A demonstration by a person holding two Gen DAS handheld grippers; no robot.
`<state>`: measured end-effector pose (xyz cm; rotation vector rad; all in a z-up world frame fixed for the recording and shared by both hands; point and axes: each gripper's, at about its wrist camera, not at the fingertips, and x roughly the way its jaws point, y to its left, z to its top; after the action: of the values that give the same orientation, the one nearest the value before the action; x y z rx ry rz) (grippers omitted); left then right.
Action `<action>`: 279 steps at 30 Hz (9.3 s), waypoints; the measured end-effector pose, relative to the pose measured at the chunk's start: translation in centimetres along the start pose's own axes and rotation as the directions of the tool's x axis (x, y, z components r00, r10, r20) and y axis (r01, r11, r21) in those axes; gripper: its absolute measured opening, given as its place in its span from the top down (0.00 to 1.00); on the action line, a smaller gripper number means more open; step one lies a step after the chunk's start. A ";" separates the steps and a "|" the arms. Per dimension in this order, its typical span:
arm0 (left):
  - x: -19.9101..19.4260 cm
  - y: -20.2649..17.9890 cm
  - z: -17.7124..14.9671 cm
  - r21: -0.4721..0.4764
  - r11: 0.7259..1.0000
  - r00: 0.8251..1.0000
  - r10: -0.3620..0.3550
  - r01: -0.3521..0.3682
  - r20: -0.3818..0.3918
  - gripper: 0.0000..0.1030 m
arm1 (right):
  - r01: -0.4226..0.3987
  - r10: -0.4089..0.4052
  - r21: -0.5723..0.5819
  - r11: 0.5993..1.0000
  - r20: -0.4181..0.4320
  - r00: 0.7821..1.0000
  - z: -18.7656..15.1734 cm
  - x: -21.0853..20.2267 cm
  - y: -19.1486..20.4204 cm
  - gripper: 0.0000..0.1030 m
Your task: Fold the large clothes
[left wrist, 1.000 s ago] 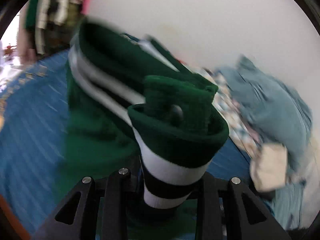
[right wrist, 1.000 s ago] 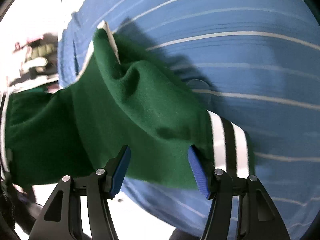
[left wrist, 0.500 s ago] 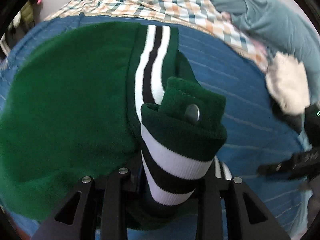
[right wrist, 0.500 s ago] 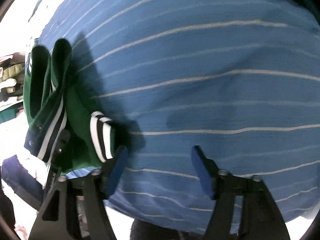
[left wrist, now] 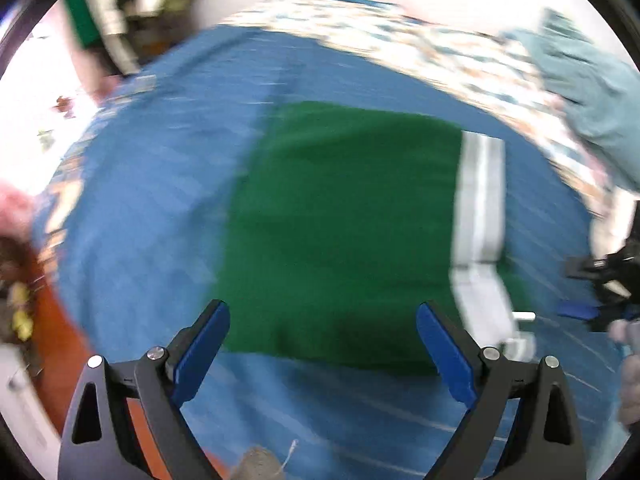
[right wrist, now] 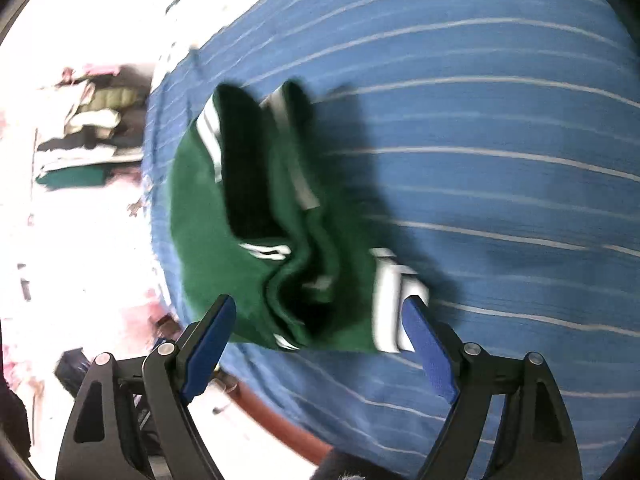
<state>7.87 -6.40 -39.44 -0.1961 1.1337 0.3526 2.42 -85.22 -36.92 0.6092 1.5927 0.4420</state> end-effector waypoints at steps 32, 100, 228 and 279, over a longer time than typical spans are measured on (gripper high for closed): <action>17.1 14.4 -3.1 -0.183 0.928 0.941 0.296 -0.324 -0.161 0.00 | 0.116 -0.117 0.013 0.993 0.124 0.985 2.9 -3.0 4.6 0.29; 9.9 3.0 7.8 0.157 0.982 0.988 0.124 -0.108 -0.092 0.00 | -0.070 0.048 0.295 0.953 0.084 0.995 -7.2 -5.2 -4.8 0.88; 39.3 -17.0 50.5 0.245 0.742 0.780 -0.579 0.625 -0.238 0.25 | -0.310 0.289 0.122 0.943 0.165 0.943 38.9 1.1 -3.8 0.58; -20.3 -0.3 31.9 0.401 0.895 0.924 -0.304 0.194 0.232 0.03 | 0.705 -0.633 0.209 0.677 0.654 0.414 -26.4 -38.9 42.9 0.06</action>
<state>27.43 0.30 -7.73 0.0451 0.8509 -0.0705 -16.52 -73.86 22.79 -0.0303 0.9359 -0.3220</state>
